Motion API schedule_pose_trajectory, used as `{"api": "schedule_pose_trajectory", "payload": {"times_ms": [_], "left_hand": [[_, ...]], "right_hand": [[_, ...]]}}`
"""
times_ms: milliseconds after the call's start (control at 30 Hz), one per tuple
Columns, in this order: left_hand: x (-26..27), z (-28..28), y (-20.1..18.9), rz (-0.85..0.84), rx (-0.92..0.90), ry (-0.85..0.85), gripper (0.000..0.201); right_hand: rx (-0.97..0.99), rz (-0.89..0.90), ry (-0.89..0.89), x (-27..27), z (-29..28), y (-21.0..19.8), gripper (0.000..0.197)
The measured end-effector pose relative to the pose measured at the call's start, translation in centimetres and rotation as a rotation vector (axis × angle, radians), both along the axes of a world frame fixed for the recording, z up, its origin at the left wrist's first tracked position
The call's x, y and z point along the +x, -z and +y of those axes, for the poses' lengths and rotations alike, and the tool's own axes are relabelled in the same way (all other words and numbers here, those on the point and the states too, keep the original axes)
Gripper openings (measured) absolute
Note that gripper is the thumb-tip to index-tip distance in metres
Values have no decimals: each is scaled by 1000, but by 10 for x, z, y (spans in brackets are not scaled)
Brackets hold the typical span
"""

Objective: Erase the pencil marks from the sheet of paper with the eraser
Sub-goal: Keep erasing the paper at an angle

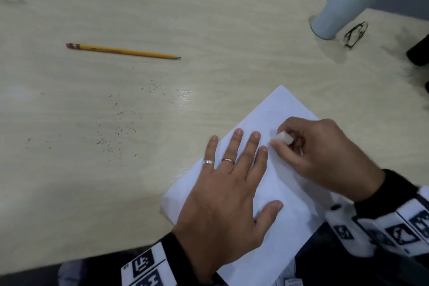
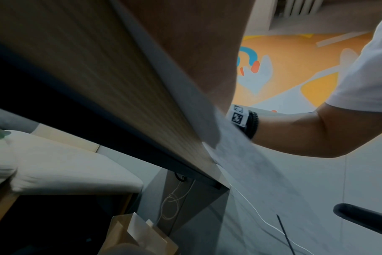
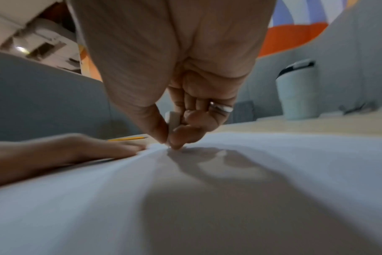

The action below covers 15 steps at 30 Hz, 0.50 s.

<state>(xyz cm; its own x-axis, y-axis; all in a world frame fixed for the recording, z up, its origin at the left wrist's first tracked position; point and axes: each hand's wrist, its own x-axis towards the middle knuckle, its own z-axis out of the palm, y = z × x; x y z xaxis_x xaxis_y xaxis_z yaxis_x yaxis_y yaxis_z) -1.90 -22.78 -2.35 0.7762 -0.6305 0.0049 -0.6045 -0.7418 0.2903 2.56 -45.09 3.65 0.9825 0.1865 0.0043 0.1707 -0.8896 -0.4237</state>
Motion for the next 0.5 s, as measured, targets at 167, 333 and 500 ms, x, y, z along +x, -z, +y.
{"api": "schedule_pose_trajectory", "payload": {"times_ms": [167,333,500], "left_hand": [[0,0,-1,0,3,1,81],[1,3,0,1,-41,47,80],[2,5,1,-9,-61,67,80]], "right_hand": [[-224,-34,97,16,-17,1,24],[-137,114,-82,13,-14,-12,20],[-109,100,-11,22,-33,-6,18]]}}
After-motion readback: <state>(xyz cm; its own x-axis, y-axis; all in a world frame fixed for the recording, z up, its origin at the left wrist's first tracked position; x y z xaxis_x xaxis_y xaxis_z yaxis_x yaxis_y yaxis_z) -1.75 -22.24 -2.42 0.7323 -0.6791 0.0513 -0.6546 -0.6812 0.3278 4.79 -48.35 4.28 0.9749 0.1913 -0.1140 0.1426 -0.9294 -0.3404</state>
